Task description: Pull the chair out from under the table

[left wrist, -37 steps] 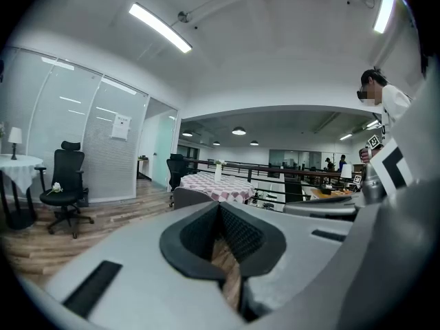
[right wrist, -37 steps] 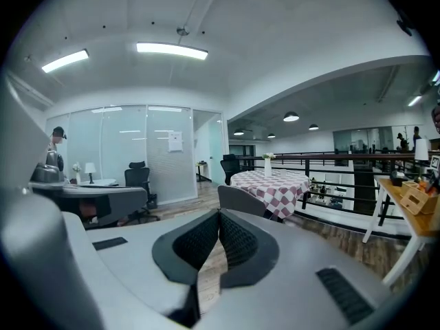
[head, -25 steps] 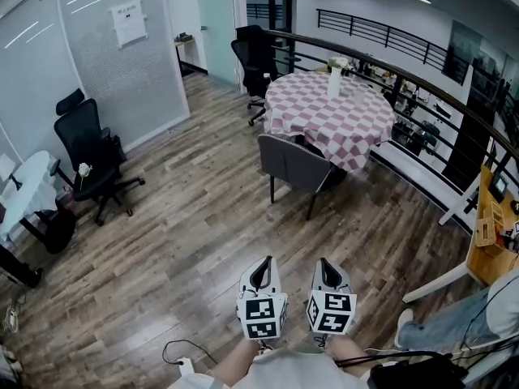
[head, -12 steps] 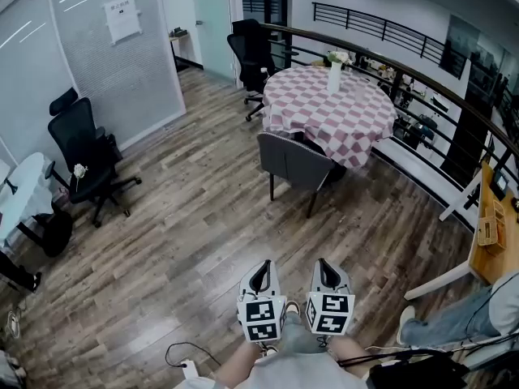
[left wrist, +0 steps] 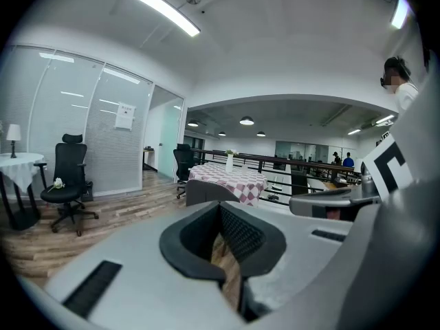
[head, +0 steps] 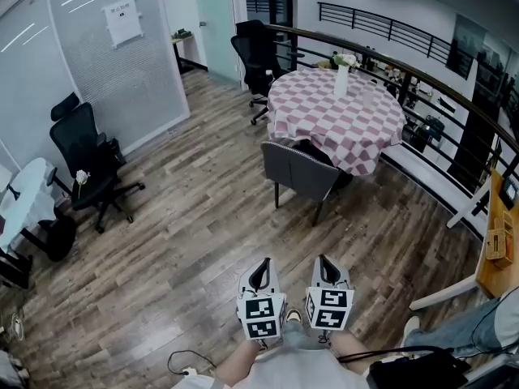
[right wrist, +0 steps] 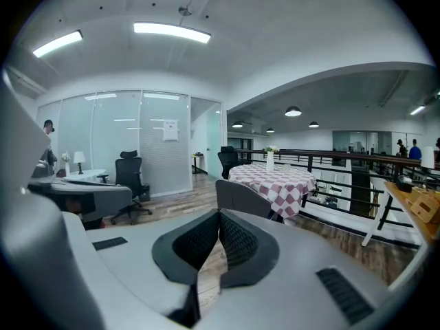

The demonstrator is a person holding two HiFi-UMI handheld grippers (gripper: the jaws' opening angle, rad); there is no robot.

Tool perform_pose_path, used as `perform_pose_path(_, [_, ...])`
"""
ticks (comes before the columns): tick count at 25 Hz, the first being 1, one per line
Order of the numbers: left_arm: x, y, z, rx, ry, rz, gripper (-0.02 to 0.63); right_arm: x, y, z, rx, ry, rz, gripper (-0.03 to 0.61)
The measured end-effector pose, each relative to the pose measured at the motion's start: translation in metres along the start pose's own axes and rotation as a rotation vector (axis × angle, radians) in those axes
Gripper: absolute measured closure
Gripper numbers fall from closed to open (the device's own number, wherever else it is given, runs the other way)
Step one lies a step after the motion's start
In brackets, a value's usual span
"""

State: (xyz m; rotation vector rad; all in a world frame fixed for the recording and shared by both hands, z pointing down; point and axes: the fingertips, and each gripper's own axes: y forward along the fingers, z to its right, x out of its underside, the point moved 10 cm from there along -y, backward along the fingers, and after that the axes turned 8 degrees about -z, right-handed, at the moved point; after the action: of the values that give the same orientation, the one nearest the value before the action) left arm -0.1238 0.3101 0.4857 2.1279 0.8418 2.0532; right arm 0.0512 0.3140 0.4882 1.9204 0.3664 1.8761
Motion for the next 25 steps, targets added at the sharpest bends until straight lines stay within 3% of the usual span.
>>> perform_pose_path(17, [-0.067, 0.114, 0.025, 0.015, 0.041, 0.004, 0.614, -0.059, 0.089, 0.077, 0.018, 0.054, 0.027, 0.560])
perform_pose_path(25, [-0.087, 0.167, 0.034, 0.021, 0.048, -0.013, 0.614, -0.075, 0.132, 0.103, -0.032, 0.101, -0.006, 0.560])
